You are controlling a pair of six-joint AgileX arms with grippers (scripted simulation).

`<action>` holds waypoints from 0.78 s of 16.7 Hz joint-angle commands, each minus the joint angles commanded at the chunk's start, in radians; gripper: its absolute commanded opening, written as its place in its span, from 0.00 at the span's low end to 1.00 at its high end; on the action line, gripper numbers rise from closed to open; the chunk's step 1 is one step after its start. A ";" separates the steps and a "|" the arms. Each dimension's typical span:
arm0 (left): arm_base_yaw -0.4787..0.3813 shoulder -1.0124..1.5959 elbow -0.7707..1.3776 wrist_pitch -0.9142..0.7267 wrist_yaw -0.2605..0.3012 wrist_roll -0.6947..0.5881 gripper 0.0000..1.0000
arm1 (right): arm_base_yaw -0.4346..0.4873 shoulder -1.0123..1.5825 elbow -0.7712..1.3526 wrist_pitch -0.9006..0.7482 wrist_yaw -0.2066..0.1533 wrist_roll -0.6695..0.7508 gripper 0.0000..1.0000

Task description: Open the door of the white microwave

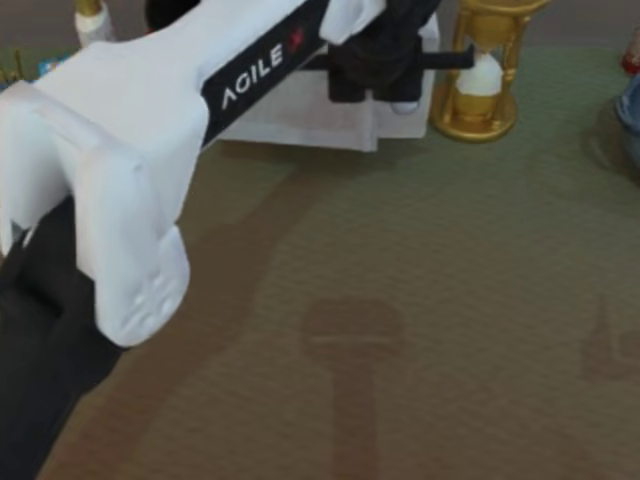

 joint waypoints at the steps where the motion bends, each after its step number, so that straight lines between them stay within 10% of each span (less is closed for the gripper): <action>1: 0.002 -0.023 -0.049 0.022 0.004 0.011 0.00 | 0.000 0.000 0.000 0.000 0.000 0.000 1.00; 13: 0.003 -0.120 -0.235 0.120 0.025 0.061 0.00 | 0.000 0.000 0.000 0.000 0.000 0.000 1.00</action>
